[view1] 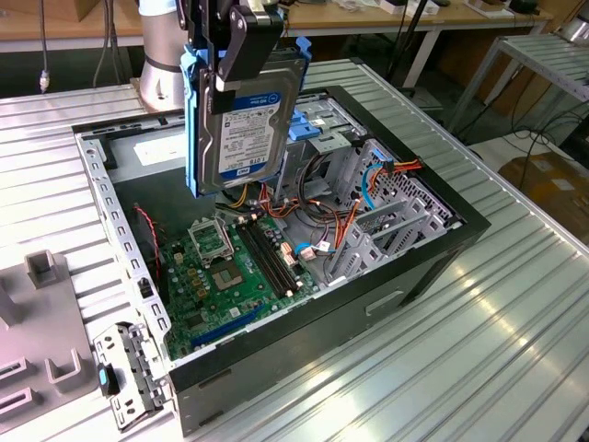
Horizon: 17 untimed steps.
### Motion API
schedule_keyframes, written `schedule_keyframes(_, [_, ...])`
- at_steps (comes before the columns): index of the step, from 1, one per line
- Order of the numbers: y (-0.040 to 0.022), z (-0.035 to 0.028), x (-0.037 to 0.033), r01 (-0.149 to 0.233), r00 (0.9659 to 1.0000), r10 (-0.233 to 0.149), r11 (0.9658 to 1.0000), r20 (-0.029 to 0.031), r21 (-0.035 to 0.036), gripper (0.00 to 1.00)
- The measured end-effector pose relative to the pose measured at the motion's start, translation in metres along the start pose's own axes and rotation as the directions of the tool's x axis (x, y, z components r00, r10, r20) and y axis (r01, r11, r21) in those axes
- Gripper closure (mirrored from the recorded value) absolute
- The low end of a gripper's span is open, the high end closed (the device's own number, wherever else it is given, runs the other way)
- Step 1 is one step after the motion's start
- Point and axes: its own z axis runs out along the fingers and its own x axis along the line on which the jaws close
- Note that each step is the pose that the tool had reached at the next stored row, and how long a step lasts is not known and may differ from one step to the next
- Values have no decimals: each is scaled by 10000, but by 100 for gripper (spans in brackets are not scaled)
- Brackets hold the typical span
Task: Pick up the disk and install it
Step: 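Insert the disk into the insertion slot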
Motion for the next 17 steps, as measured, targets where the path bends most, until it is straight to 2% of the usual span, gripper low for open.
schedule_keyframes(17, [-1, 0, 20, 2, 10000, -2, 10000, 0, 1, 63])
